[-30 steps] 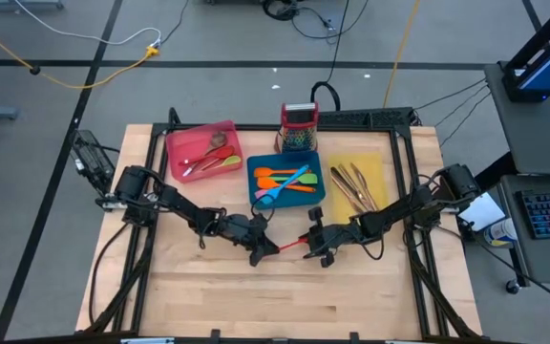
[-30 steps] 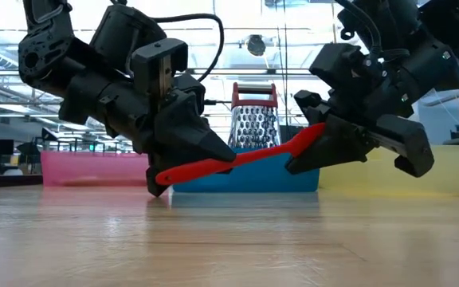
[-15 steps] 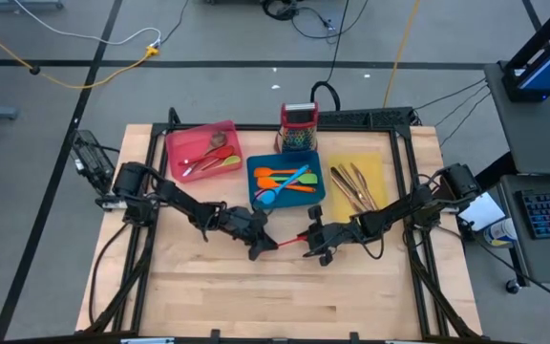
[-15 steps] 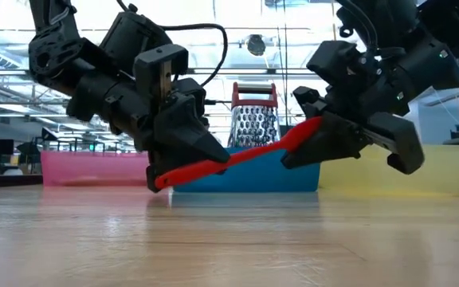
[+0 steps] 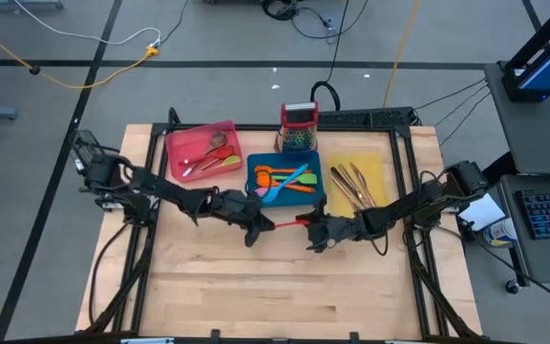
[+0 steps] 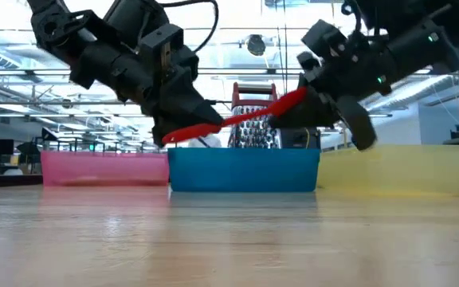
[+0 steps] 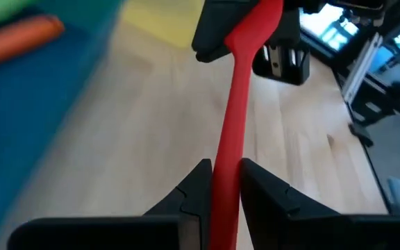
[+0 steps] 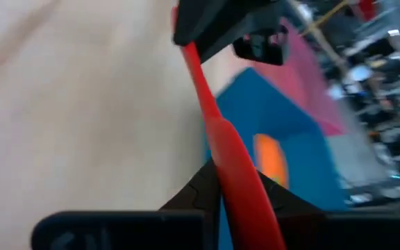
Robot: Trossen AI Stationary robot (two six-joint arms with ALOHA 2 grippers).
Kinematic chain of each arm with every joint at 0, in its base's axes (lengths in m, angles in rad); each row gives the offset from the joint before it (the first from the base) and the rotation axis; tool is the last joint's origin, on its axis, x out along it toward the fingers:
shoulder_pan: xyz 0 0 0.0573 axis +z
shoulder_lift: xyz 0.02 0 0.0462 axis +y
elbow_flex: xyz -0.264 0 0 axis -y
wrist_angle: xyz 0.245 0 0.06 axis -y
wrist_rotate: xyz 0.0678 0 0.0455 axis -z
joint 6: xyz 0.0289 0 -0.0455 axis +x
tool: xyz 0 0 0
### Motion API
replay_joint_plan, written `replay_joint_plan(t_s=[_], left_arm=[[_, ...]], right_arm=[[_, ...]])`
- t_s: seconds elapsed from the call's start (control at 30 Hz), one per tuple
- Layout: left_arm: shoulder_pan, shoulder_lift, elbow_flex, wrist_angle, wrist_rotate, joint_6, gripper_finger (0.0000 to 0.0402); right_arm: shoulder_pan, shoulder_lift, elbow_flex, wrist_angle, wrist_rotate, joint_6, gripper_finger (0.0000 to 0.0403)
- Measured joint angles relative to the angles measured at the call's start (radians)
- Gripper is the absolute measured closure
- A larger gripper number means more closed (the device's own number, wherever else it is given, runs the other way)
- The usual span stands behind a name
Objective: Pick & Place Kitchen Items
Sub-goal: Put the red spatula into the blue bin
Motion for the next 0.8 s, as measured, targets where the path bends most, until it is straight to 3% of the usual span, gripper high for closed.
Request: replay_joint_plan(t_s=[0.3, 0.5, 0.8], left_arm=[[0.115, -0.154, 0.002, -0.105, -0.048, 0.140, 0.0335], [0.232, -0.148, 0.003, -0.137, -0.049, 0.185, 0.0335], [0.326, -0.127, 0.001, -0.256, -0.089, 0.248, 0.0335]], right_arm=[[-0.128, -0.043, 0.003, 0.031, 0.020, -0.065, 0.0386], [-0.211, -0.042, 0.004, -0.005, 0.003, -0.031, 0.0386], [-0.288, -0.041, 0.004, -0.057, -0.132, 0.012, 0.0385]])
